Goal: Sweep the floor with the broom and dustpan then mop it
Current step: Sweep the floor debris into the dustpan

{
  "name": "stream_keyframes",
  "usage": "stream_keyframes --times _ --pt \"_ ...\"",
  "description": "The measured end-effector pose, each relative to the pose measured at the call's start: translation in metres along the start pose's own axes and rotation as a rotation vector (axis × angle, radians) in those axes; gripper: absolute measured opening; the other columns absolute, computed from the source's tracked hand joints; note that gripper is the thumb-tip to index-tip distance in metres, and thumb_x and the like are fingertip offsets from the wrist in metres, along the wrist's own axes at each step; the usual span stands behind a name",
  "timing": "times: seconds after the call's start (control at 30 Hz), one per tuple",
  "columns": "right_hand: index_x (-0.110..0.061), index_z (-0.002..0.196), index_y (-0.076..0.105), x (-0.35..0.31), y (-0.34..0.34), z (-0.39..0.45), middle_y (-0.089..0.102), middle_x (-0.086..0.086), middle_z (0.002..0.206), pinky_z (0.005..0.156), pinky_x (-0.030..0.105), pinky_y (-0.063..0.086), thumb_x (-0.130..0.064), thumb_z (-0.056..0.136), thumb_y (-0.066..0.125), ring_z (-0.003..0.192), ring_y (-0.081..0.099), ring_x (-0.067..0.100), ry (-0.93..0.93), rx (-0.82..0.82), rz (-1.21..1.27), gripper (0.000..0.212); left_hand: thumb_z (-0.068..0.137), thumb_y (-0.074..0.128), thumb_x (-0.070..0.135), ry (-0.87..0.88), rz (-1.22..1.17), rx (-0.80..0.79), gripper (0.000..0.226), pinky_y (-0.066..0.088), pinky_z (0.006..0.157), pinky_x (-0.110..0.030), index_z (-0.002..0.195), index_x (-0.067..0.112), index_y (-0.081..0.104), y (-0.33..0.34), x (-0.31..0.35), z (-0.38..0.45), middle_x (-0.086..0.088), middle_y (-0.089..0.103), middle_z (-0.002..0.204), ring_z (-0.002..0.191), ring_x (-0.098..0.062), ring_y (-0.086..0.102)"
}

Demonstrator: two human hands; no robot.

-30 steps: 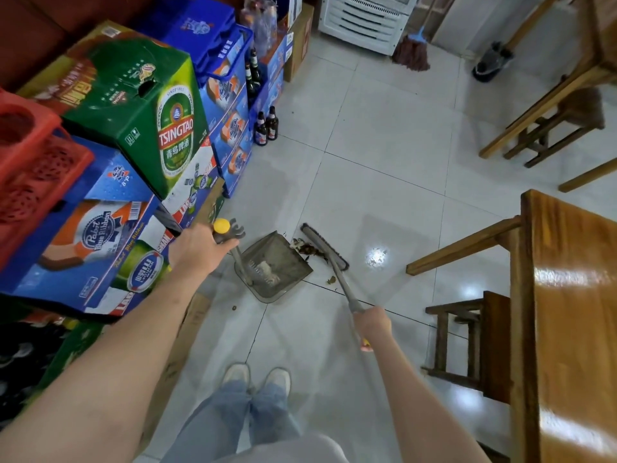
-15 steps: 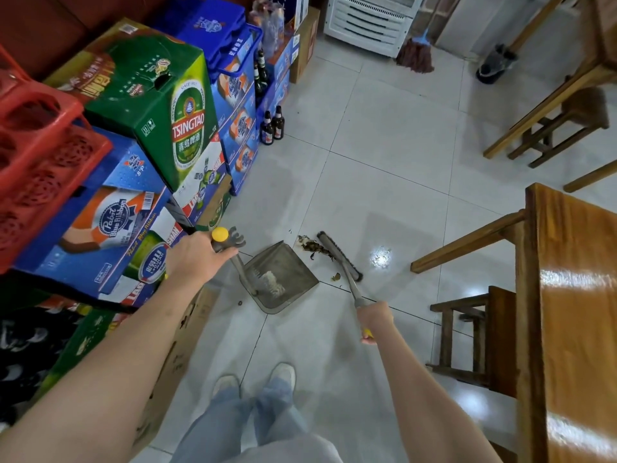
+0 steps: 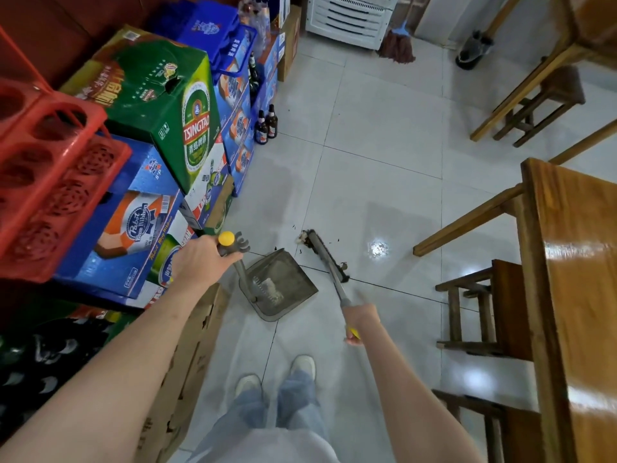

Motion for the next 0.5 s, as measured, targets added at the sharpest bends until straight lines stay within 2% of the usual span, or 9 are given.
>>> stream_keyframes --times 0.13,0.23,0.3,0.4,0.5 --pt "-0.001 0.088 0.055 0.003 0.0 -0.005 0.054 0.017 0.064 0.032 0.021 0.043 -0.028 0.088 0.051 0.042 0.05 0.025 -0.025 0.043 -0.009 0.027 0.08 0.069 0.051 -0.014 -0.027 0.002 0.043 0.035 0.056 -0.026 0.066 0.017 0.047 -0.002 -0.006 -0.003 -0.006 0.054 0.071 0.071 -0.026 0.052" --pt "0.001 0.1 0.06 0.006 -0.007 -0.003 0.061 0.018 0.077 0.033 0.023 0.044 -0.023 0.086 0.053 0.045 0.054 0.024 -0.046 0.077 -0.064 0.028 0.08 0.069 0.052 -0.027 -0.026 0.012 0.042 0.036 0.056 -0.027 0.069 0.016 0.049 -0.002 -0.006 -0.003 -0.006 0.055 0.071 0.071 -0.025 0.051" --pt "0.0 0.099 0.059 0.004 -0.016 -0.001 0.063 0.019 0.086 0.031 0.021 0.042 -0.023 0.089 0.051 0.046 0.056 0.025 -0.066 0.094 -0.123 0.026 0.079 0.068 0.054 -0.024 -0.017 0.015 0.043 0.037 0.056 -0.026 0.068 0.017 0.05 0.001 -0.004 -0.002 -0.005 0.055 0.07 0.069 -0.025 0.052" --pt "-0.002 0.093 0.054 -0.004 -0.035 0.007 0.061 0.019 0.088 0.031 0.022 0.043 -0.017 0.089 0.048 0.044 0.055 0.025 -0.095 0.118 -0.18 0.017 0.079 0.068 0.055 -0.019 -0.006 0.032 0.042 0.034 0.051 -0.023 0.07 0.016 0.054 0.004 0.002 -0.001 -0.003 0.054 0.066 0.067 -0.023 0.055" --pt "-0.002 0.09 0.054 -0.008 -0.046 0.02 0.063 0.02 0.087 0.032 0.024 0.045 -0.017 0.087 0.048 0.044 0.057 0.027 -0.091 0.12 -0.227 0.017 0.08 0.067 0.054 -0.021 0.005 0.041 0.042 0.029 0.048 -0.021 0.067 0.017 0.053 0.006 0.006 -0.002 0.0 0.051 0.062 0.063 -0.019 0.051"
Point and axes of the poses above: each hand's wrist, its own z-axis towards the middle knuckle, its own y-axis out of the palm, x = y × z, the point moved 4 cm from there along z, towards the middle knuckle
